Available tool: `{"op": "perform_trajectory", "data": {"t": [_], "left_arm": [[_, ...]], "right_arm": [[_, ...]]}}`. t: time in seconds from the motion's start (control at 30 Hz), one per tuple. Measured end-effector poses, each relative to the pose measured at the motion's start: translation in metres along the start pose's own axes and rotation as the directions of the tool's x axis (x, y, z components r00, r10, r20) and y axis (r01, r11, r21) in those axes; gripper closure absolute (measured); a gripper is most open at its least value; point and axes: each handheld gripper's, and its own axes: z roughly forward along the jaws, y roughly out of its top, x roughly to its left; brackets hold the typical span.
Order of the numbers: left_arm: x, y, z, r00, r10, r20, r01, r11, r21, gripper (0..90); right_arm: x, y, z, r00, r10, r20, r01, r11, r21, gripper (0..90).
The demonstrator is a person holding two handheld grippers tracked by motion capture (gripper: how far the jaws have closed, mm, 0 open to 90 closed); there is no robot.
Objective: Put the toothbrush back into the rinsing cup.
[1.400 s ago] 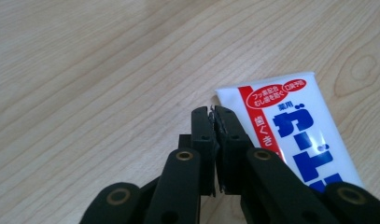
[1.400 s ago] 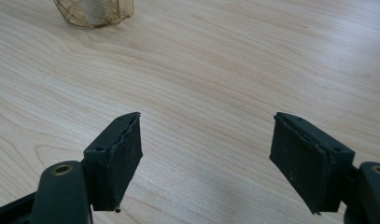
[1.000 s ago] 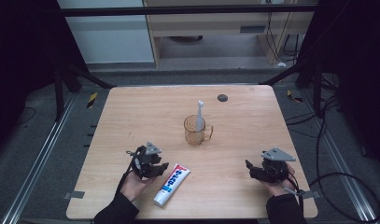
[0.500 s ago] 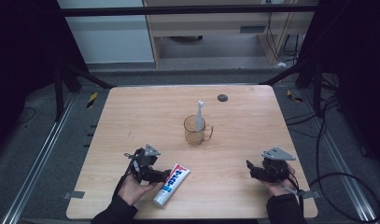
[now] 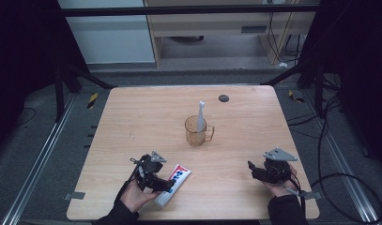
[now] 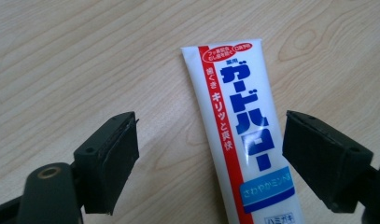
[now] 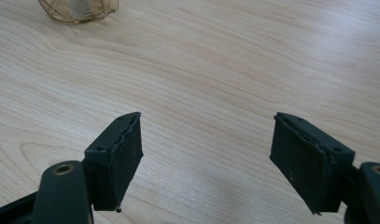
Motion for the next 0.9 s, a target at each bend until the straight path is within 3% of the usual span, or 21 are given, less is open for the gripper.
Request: {"op": "perform_trajectory", "data": {"t": [0.4, 0.9], "left_arm": [[-0.007, 0.001, 0.007, 0.9997, 0.013, 0.02, -0.015, 0.9981, 0.06, 17.5], [-0.011, 0.012, 0.024, 0.9998, 0.015, 0.014, -0.016, 0.9968, 0.078, 18.1]], "right_arm": [[0.0, 0.001, 0.003, 0.9999, -0.007, -0.011, 0.007, 1.0, 0.013, 25.8], [0.0, 0.001, 0.005, 0.9999, -0.002, -0.012, 0.002, 1.0, 0.023, 25.8]]}}
